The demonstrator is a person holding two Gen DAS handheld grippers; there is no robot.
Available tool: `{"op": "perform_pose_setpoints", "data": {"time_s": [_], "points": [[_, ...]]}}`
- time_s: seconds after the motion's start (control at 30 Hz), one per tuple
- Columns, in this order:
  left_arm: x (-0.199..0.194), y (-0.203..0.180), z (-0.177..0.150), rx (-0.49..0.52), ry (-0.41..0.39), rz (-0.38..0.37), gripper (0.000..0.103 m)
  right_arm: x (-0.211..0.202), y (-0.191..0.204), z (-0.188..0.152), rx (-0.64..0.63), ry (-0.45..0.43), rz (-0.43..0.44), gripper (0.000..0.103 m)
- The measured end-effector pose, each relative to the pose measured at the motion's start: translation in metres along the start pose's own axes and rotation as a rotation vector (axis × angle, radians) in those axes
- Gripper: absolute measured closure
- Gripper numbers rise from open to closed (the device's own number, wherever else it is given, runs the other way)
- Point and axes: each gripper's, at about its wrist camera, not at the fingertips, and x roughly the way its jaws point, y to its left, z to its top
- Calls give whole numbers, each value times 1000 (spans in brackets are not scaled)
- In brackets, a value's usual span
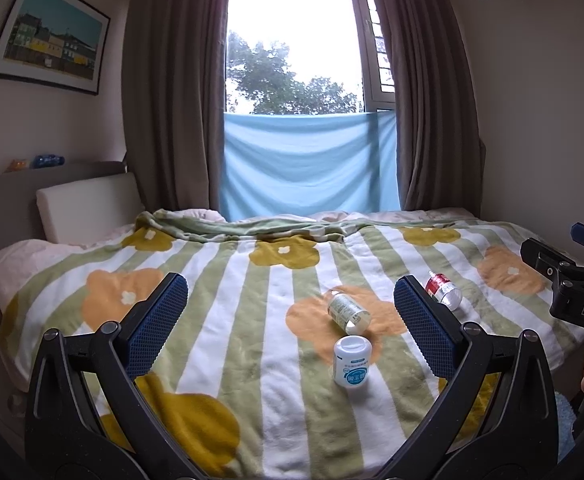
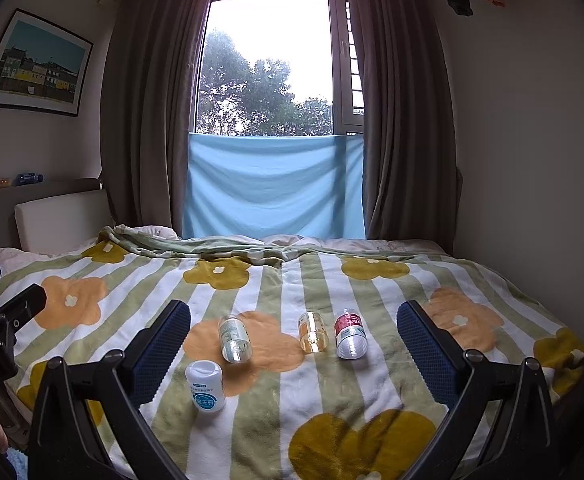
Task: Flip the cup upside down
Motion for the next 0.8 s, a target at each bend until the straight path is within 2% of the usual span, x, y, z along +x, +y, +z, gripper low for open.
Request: {"op": "perform_pose_setpoints", "data": {"time_s": [0.53, 0.73, 0.8], "points": [[-2, 9, -2, 10, -9, 24, 0, 1, 1, -3, 1, 2, 2, 0], [-5, 3, 0, 24, -34, 45, 0, 1, 0, -3, -1, 4, 1, 0], [-6, 2, 0, 28, -46, 29, 0, 1, 0, -2, 2, 4, 3, 0]]}}
